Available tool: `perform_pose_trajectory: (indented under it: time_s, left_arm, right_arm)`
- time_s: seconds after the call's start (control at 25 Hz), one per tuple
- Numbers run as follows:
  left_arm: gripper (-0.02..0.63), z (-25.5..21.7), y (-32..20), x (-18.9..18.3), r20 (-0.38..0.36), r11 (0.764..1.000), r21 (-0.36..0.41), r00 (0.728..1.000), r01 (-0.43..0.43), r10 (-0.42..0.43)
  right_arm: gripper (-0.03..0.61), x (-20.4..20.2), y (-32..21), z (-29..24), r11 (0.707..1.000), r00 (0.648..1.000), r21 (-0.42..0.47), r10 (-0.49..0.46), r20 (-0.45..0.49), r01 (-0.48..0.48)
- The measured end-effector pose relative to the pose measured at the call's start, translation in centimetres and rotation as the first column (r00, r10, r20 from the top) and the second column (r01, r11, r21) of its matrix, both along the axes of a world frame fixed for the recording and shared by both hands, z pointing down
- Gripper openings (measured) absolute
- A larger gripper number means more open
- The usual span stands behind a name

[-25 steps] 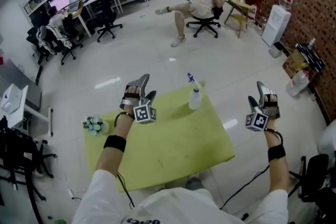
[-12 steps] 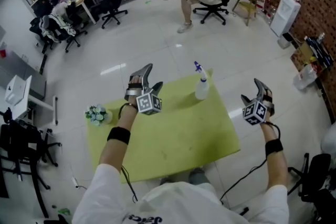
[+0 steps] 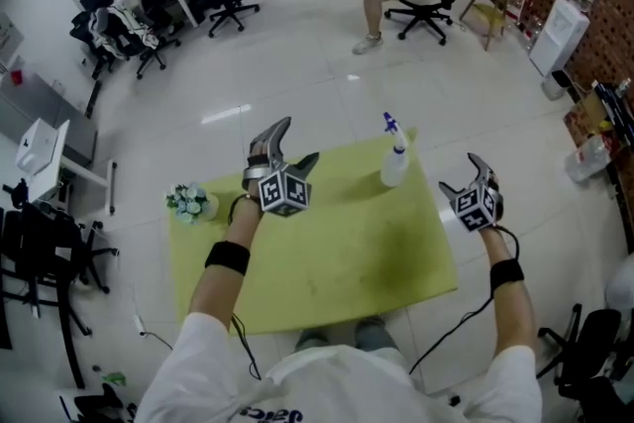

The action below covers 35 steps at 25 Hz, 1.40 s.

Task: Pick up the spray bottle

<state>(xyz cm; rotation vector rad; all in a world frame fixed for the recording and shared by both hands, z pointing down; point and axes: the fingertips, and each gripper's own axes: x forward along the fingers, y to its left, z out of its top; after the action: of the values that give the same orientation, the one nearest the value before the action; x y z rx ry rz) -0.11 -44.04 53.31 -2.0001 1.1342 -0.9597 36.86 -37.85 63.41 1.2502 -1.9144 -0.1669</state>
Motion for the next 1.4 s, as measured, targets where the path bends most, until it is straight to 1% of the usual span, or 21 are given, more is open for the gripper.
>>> perform_pose_trajectory:
  time_s: [0.32, 0.48, 0.64, 0.88, 1.04, 1.16, 1.28, 1.32, 1.4]
  left_arm:
    - [0.499, 0.8, 1.5, -1.2, -0.100, 0.998, -0.058, 0.994, 0.033, -0.038]
    - [0.499, 0.9, 2.5, -0.9, -0.142, 0.996, -0.087, 0.989, 0.025, -0.038]
    - [0.499, 0.9, 3.7, -1.1, -0.204, 0.993, -0.117, 0.978, 0.029, -0.053]
    - [0.499, 1.3, 5.1, -2.6, -0.296, 0.986, -0.159, 0.950, 0.054, -0.100]
    - [0.499, 1.7, 6.3, -4.1, -0.350, 0.972, -0.209, 0.920, 0.105, -0.175]
    - [0.499, 2.4, 7.0, -4.7, -0.363, 0.966, -0.231, 0.911, 0.117, -0.197]
    - [0.499, 2.8, 7.9, -5.4, -0.388, 0.961, -0.251, 0.897, 0.119, -0.212]
    - [0.499, 3.0, 8.1, -5.7, -0.404, 0.960, -0.256, 0.889, 0.116, -0.215]
    - [0.499, 3.1, 8.8, -6.1, -0.448, 0.954, -0.278, 0.864, 0.112, -0.232]
  right_arm:
    - [0.466, -4.4, -1.7, 2.3, 0.998, 0.987, -0.051, -0.039, 0.155, 0.047]
    - [0.466, -6.6, -3.0, 2.9, 0.996, 0.968, -0.061, -0.049, 0.245, 0.065]
    - [0.466, -8.6, -4.3, 3.6, 0.993, 0.947, -0.073, -0.061, 0.316, 0.089]
    - [0.466, -11.3, -6.8, 4.8, 0.990, 0.896, -0.101, -0.047, 0.442, 0.102]
    - [0.466, -12.8, -7.7, 5.1, 0.989, 0.881, -0.097, -0.049, 0.471, 0.107]
    - [0.466, -13.7, -8.6, 4.8, 0.991, 0.864, -0.083, -0.052, 0.500, 0.108]
    - [0.466, -14.8, -9.5, 4.8, 0.991, 0.860, -0.080, -0.054, 0.508, 0.110]
    - [0.466, -15.0, -9.9, 4.9, 0.991, 0.859, -0.084, -0.050, 0.510, 0.107]
    - [0.466, -15.1, -10.5, 5.2, 0.991, 0.854, -0.097, -0.028, 0.520, 0.092]
